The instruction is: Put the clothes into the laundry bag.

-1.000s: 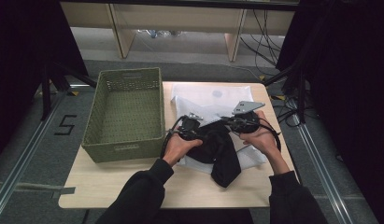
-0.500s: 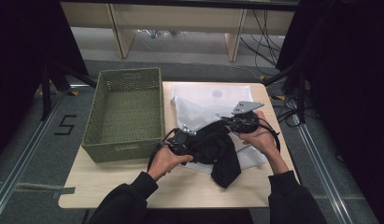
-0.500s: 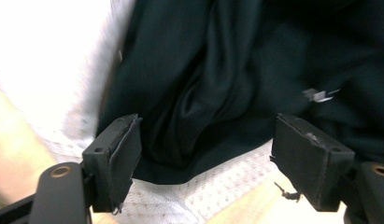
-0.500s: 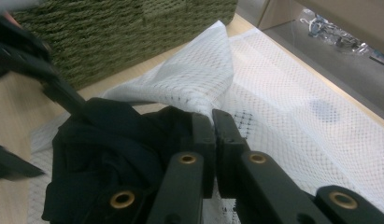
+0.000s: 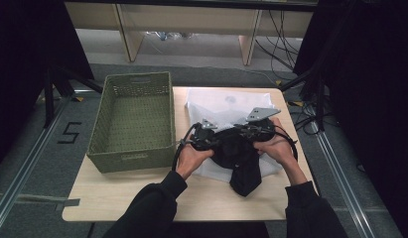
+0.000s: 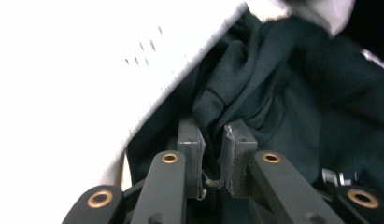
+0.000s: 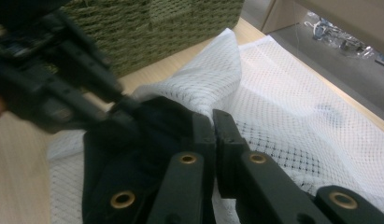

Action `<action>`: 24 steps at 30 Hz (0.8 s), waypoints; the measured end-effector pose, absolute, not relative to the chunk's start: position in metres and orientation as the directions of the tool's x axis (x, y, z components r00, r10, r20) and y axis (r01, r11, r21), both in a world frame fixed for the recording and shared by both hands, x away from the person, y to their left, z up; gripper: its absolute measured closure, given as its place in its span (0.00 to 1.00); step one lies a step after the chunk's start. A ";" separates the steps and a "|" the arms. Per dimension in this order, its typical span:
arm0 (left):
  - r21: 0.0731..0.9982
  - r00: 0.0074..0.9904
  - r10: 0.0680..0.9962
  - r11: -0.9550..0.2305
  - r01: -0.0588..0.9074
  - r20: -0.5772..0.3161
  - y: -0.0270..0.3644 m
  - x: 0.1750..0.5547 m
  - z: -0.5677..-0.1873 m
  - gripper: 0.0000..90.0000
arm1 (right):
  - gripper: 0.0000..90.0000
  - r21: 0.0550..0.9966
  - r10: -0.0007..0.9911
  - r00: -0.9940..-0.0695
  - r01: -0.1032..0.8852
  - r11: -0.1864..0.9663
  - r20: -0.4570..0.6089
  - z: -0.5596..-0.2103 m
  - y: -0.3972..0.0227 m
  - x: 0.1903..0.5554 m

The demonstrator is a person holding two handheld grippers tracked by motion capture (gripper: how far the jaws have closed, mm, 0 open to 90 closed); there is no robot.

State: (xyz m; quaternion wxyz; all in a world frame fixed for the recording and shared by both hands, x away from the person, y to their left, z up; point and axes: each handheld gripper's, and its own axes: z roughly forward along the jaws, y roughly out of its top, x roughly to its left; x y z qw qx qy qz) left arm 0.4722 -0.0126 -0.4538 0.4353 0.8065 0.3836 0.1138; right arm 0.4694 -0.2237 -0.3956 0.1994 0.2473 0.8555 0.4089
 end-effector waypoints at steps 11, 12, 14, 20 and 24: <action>0.735 0.683 0.727 -0.425 0.529 -0.072 -0.002 0.451 -0.460 0.44 | 1.00 0.801 0.594 -0.792 0.262 0.538 -0.140 -0.397 -0.226 0.472; 0.735 0.683 0.727 -0.425 0.529 -0.072 -0.002 0.451 -0.460 0.41 | 1.00 0.801 0.594 -0.792 0.262 0.538 -0.140 -0.397 -0.226 0.472; 0.743 0.693 0.706 -0.383 0.549 -0.148 -0.008 0.433 -0.456 0.37 | 1.00 0.798 0.588 -0.796 0.260 0.543 -0.141 -0.397 -0.227 0.473; 0.741 0.788 0.583 -0.438 0.509 -0.197 -0.040 0.411 -0.475 0.31 | 1.00 0.796 0.594 -0.793 0.270 0.542 -0.135 -0.397 -0.228 0.473; 0.722 0.806 0.557 -0.471 0.506 -0.201 -0.061 0.408 -0.489 0.28 | 1.00 0.797 0.593 -0.794 0.269 0.541 -0.135 -0.397 -0.229 0.474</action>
